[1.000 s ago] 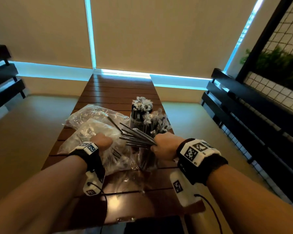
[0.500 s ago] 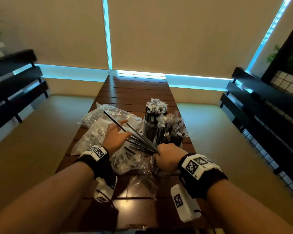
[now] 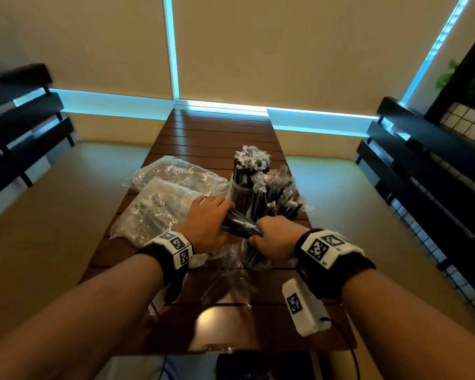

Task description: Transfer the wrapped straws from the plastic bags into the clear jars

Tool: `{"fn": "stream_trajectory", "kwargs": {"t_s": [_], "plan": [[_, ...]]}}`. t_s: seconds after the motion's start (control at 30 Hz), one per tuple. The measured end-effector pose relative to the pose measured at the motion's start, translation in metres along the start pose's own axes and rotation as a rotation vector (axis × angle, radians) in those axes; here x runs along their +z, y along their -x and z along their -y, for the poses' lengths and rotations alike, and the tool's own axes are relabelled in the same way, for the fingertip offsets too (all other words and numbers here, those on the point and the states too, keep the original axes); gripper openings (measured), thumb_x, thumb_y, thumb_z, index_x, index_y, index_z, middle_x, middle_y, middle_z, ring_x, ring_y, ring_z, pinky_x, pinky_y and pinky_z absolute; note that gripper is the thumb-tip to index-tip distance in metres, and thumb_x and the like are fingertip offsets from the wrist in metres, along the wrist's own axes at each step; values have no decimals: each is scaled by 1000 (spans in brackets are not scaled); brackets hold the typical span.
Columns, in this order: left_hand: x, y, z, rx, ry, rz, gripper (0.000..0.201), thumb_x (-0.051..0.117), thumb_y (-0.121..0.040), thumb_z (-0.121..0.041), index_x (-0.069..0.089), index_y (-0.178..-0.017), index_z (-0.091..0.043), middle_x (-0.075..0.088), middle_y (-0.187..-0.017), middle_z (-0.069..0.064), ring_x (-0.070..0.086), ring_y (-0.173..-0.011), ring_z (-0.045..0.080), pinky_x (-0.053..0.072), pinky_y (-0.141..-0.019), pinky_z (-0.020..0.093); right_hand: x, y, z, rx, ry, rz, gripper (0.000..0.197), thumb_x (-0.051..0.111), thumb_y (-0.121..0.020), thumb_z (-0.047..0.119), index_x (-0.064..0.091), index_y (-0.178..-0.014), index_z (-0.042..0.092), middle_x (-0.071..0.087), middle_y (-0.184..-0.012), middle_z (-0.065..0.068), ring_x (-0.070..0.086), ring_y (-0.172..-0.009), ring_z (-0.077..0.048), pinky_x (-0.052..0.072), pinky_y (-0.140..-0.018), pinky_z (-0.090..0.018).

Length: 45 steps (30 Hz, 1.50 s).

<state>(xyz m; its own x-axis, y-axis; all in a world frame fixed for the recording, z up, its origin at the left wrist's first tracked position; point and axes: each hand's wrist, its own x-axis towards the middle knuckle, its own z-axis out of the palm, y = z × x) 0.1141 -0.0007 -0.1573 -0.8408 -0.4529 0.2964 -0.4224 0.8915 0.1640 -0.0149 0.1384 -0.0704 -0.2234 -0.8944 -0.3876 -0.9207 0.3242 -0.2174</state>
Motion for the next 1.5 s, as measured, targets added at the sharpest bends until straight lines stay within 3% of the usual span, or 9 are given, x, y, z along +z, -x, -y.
{"fn": "stream_trajectory", "kwargs": {"t_s": [0.17,0.37,0.63,0.7,0.77,0.87,1.03,1.2,1.5], "plan": [[4,-4,-16,-26,-34,45,92,65,-72,-71,26,-145,-30,50,-138,3,52,-125,27,23,-113,64,4,2,-7,21,-82,-20,25,54,-96,33,58,-108,12,62,-98,-9,61,-86,-24,49,-72,-33],[13,0,-24,73,-67,-79,42,67,-76,-50,57,-105,-21,52,-122,8,57,-107,29,36,-102,61,15,7,-6,8,-81,-54,22,59,-91,32,59,-98,10,62,-89,-9,63,-81,-27,50,-66,-33],[26,0,-28,90,163,144,23,55,-92,-18,57,-115,-22,58,-99,2,57,-90,22,40,-91,41,16,24,-34,90,-447,-37,80,47,-68,90,70,-109,26,71,-101,4,66,-89,-11,54,-85,-32],[31,4,-23,63,199,183,22,55,-92,-15,57,-113,-22,57,-100,2,57,-89,22,43,-88,40,15,29,-44,166,-733,-88,65,42,-88,73,67,-115,19,68,-105,1,64,-93,-12,49,-83,-26],[36,8,-19,53,218,222,21,56,-92,-13,56,-110,-22,56,-100,2,57,-88,21,44,-85,38,12,36,-53,257,-982,-140,40,37,-105,30,64,-103,2,62,-84,-10,58,-67,-13,47,-56,-15],[42,13,-18,53,233,236,16,56,-92,-13,55,-106,-21,55,-96,2,56,-83,20,44,-77,34,16,43,-62,288,-1163,-113,22,36,-98,-5,56,-88,0,49,-67,-12,46,-51,-16,40,-40,-16],[45,13,-18,12,235,225,18,57,-90,-12,53,-103,-23,54,-95,0,55,-81,19,44,-77,34,28,35,-59,212,-961,-242,14,59,-88,-2,71,-93,4,68,-78,-5,62,-65,-14,50,-62,-22],[48,15,-16,-35,128,293,27,62,-85,-18,51,-108,-26,54,-101,-2,55,-99,19,28,-107,47,75,29,-87,371,-1086,-681,25,46,-79,7,64,-73,24,65,-74,0,61,-75,-24,49,-68,-38],[44,18,-21,-31,213,242,26,56,-80,-24,54,-106,-23,52,-97,-3,54,-93,21,32,-97,41,144,28,-100,175,-278,-48,37,76,-74,31,60,-105,22,59,-102,2,60,-94,-20,49,-79,-27]]}}
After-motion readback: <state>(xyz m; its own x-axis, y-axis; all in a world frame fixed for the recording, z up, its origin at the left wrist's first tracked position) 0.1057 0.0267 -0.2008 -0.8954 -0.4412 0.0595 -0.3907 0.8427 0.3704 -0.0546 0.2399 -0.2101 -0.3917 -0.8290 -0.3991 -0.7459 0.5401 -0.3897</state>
